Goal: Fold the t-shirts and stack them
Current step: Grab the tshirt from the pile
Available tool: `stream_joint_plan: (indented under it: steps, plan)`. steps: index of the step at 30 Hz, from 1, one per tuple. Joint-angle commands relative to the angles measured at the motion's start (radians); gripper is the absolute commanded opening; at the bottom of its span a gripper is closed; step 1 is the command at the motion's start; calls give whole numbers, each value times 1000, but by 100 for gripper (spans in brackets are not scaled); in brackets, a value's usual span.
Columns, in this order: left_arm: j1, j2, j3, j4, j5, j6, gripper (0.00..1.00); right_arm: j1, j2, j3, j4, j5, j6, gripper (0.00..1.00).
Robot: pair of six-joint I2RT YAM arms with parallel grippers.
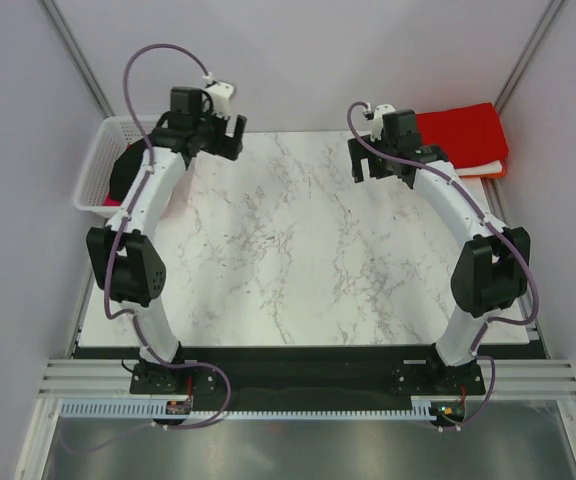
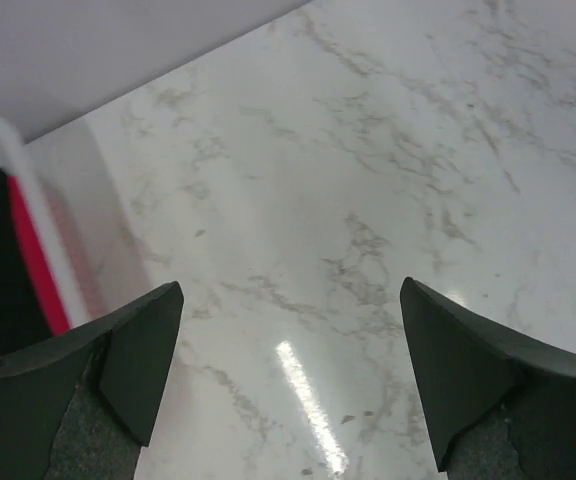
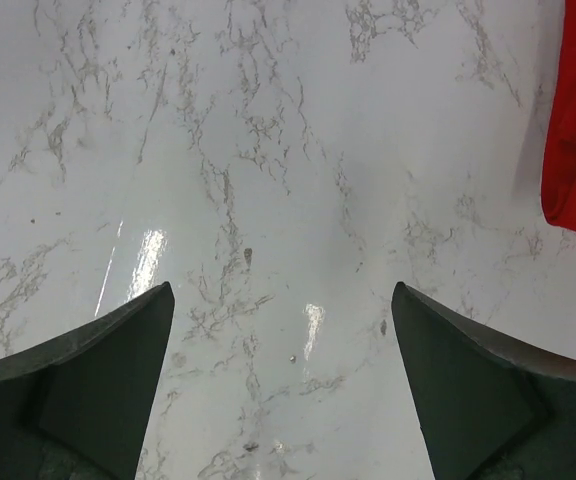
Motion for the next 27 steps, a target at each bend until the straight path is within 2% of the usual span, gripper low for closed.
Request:
stream_joint_plan:
  steps: [1,4,6,8,13,17,22,27]
  plan:
    - [177,11,134,-130,39,117,97,22,19,53,-21,-29,-22,98]
    - [244,56,156,-144,7,189,92,50,23,38,-8,-47,-79,98]
    - [288,116,209,-158,-26,218,90,59,36,45,-12,-47,-74,98]
    - [324,177,271,-161,-39,227,84,70,34,41,-18,-92,-115,98]
    - [424,306,419,-208,-4,175,74,82,62,67,-55,-157,-139,98]
    - [456,395,539,-245,7,163,70,93,65,55,-51,-157,-159,98]
    - [458,462,535,-253,42,175,63,96,76,41,-49,-143,-163,98]
    - [469,512,533,-255,18,175,56,99,91,42,-47,-137,-163,98]
